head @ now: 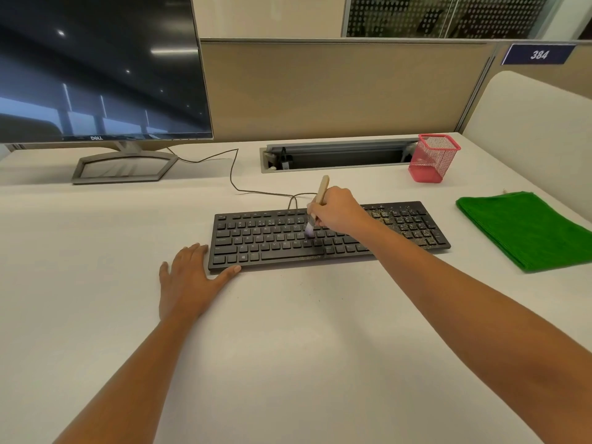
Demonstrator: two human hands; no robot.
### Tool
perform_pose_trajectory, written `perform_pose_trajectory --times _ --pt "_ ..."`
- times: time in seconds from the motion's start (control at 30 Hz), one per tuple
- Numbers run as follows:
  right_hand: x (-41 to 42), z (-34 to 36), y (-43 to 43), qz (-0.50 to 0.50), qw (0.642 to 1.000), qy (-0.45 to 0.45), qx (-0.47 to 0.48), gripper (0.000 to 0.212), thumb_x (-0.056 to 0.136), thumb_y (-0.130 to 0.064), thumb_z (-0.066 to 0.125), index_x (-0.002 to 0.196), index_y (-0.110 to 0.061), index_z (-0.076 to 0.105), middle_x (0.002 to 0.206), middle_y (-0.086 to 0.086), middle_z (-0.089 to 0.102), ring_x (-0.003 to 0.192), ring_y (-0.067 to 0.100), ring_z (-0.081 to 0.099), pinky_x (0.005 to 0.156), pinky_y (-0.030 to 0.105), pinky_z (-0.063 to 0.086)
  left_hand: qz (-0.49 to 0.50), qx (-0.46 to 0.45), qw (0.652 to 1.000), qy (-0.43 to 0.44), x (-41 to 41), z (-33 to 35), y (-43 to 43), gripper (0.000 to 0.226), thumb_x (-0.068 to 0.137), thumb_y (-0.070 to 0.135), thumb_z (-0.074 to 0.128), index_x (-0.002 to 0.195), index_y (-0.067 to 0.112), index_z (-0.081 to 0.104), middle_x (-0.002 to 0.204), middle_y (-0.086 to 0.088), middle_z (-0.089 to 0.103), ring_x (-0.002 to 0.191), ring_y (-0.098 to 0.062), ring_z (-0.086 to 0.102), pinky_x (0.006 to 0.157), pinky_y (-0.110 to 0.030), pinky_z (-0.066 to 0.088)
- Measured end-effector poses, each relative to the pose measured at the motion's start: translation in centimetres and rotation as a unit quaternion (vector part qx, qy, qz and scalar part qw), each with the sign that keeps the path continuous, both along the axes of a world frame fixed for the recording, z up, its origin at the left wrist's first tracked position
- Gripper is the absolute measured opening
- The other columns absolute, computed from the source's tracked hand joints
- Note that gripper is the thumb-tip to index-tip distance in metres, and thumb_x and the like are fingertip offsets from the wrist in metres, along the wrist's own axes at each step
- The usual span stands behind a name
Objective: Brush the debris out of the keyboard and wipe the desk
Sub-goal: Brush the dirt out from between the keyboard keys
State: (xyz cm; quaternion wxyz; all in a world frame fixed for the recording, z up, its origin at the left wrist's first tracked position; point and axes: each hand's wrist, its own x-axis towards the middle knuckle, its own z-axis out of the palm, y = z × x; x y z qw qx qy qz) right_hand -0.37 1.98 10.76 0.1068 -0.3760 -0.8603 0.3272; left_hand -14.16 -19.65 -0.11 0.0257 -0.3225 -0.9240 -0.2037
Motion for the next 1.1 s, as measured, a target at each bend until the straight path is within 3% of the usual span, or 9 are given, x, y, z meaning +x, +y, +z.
perform_pose_trajectory --times 0.17,0.33,0.47,0.67,0.73,0.83,0.87,0.97,1.1 --pt "0.4 -0.1 -0.6 0.040 0.996 -0.075 -0.022 0.028 0.094 -0.014 0.050 0.111 0.005 0.061 0.107 0.020 0.065 0.094 0.032 0.067 0.090 0.039 0.054 -0.002 0.001 1.000 0.000 0.0 0.2 0.1 0.079 0.080 0.069 0.047 0.137 0.016 0.043 0.147 -0.002 0.039 0.140 -0.017 0.026 0.115 -0.046 0.012" --pt "-0.1 0.2 -0.4 0.014 1.000 -0.018 -0.010 0.027 0.094 -0.015 0.049 0.110 0.005 0.061 0.104 0.019 0.066 0.091 0.032 0.068 0.087 0.039 0.055 -0.003 0.001 1.000 -0.002 0.0 0.2 0.0 0.079 0.080 0.070 0.047 0.138 0.016 0.043 0.147 -0.002 0.039 0.140 -0.018 0.026 0.115 -0.046 0.012" --pt "0.0 -0.2 -0.8 0.013 1.000 0.003 0.013 0.032 0.097 -0.022 0.048 0.109 0.003 0.063 0.102 0.016 0.067 0.090 0.026 0.066 0.080 0.030 0.052 -0.004 -0.001 1.000 0.000 0.1 0.3 0.0 0.082 0.078 0.072 0.044 0.138 0.015 0.043 0.147 -0.002 0.039 0.139 -0.018 0.027 0.115 -0.047 0.013" --pt "-0.2 0.1 -1.2 0.048 0.998 -0.040 -0.018 0.027 0.094 -0.015 0.049 0.109 0.005 0.061 0.106 0.019 0.065 0.092 0.031 0.067 0.087 0.041 0.055 -0.005 -0.004 1.000 -0.001 0.2 0.4 0.0 0.092 0.070 0.077 0.034 0.137 0.015 0.043 0.147 -0.002 0.039 0.139 -0.017 0.027 0.115 -0.047 0.014" --pt "-0.5 0.2 -1.2 0.033 0.999 -0.005 -0.018 0.027 0.095 -0.015 0.049 0.109 0.005 0.062 0.105 0.019 0.066 0.090 0.031 0.067 0.084 0.038 0.056 -0.005 -0.002 1.000 0.000 0.2 0.4 0.0 0.092 0.070 0.077 0.033 0.137 0.015 0.043 0.147 -0.002 0.040 0.139 -0.018 0.027 0.115 -0.047 0.014" --pt "-0.3 0.1 -1.5 0.019 1.000 0.019 0.004 0.028 0.096 -0.019 0.049 0.106 0.004 0.063 0.090 0.014 0.065 0.076 0.022 0.065 0.065 0.022 0.052 -0.006 -0.005 1.000 -0.003 0.3 0.5 0.0 0.092 0.070 0.077 0.033 0.138 0.015 0.043 0.147 -0.002 0.039 0.140 -0.018 0.027 0.115 -0.047 0.013" --pt "-0.3 -0.1 -1.6 0.022 1.000 0.018 0.004 0.028 0.097 -0.019 0.048 0.104 0.003 0.063 0.087 0.015 0.066 0.075 0.021 0.065 0.065 0.023 0.052 -0.005 -0.006 1.000 -0.004 0.3 0.5 0.0 0.091 0.071 0.076 0.034 0.138 0.015 0.043 0.147 -0.002 0.039 0.140 -0.018 0.026 0.115 -0.047 0.013" --pt "-0.3 -0.5 -1.5 0.039 0.999 -0.016 -0.017 0.026 0.095 -0.015 0.049 0.105 0.006 0.062 0.102 0.018 0.067 0.088 0.030 0.068 0.084 0.038 0.055 -0.004 -0.002 1.000 -0.005 0.3 0.4 0.0 0.084 0.076 0.073 0.042 0.138 0.016 0.043 0.147 -0.002 0.038 0.140 -0.018 0.026 0.116 -0.047 0.012" --pt "-0.6 -0.2 -1.4 0.033 0.999 0.004 -0.017 0.026 0.095 -0.015 0.048 0.106 0.005 0.062 0.104 0.019 0.066 0.089 0.031 0.068 0.085 0.040 0.055 -0.003 0.002 1.000 -0.005 0.3 0.4 0.0 0.079 0.080 0.068 0.047 0.138 0.015 0.042 0.148 -0.002 0.038 0.140 -0.017 0.026 0.116 -0.046 0.011"
